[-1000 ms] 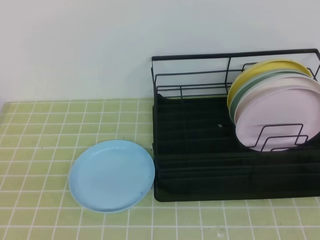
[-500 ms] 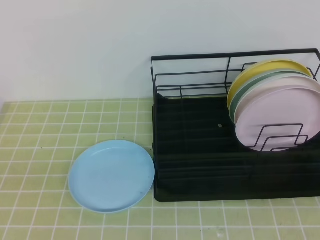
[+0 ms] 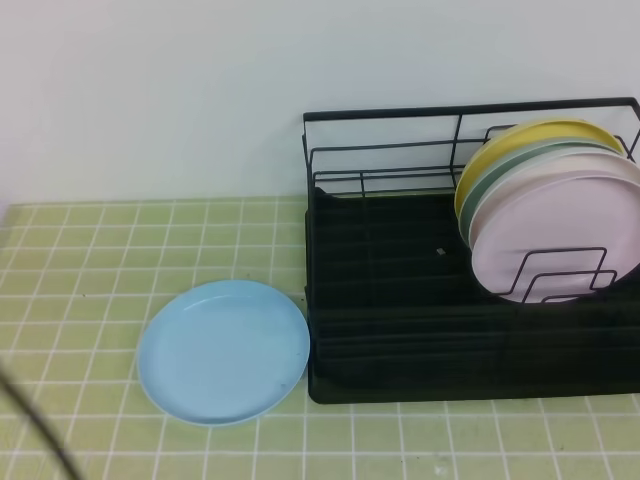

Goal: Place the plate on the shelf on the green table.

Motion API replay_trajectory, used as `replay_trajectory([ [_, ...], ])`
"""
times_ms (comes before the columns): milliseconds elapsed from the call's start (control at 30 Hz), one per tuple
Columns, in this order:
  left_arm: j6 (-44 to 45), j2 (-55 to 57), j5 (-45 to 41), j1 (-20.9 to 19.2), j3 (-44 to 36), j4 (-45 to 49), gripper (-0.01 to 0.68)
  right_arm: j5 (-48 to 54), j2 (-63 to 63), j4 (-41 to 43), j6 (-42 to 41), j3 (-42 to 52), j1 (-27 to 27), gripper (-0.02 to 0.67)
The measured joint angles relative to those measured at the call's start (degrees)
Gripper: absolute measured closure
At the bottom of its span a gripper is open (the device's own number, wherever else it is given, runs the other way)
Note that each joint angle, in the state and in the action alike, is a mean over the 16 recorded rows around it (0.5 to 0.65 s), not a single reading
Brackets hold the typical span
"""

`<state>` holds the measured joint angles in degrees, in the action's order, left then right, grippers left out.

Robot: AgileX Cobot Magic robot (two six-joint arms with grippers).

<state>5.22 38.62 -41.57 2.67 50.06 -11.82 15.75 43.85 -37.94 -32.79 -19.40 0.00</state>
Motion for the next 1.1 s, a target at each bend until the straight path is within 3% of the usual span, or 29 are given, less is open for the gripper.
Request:
replay_trajectory([
  [367,9.28,21.96,0.48,0.0,5.83,-4.3,0.636,13.31,0.66,-8.17,-18.63,-2.44,0.0,0.652],
  [600,9.38,32.42,5.13,0.0,6.52,-6.99,0.447,23.62,0.66,-8.23,-22.86,-4.24,0.0,0.652],
  [833,9.43,43.2,7.46,0.0,9.75,-9.13,0.244,27.75,0.66,-9.28,-24.71,-4.66,0.0,0.652],
  [967,9.59,49.71,6.45,0.0,13.34,-9.58,0.191,27.92,0.66,-10.02,-25.5,-4.66,0.0,0.652],
  [1100,10.07,56.0,4.46,0.0,17.55,-9.74,0.195,27.75,0.66,-10.77,-25.98,-4.66,0.0,0.652],
])
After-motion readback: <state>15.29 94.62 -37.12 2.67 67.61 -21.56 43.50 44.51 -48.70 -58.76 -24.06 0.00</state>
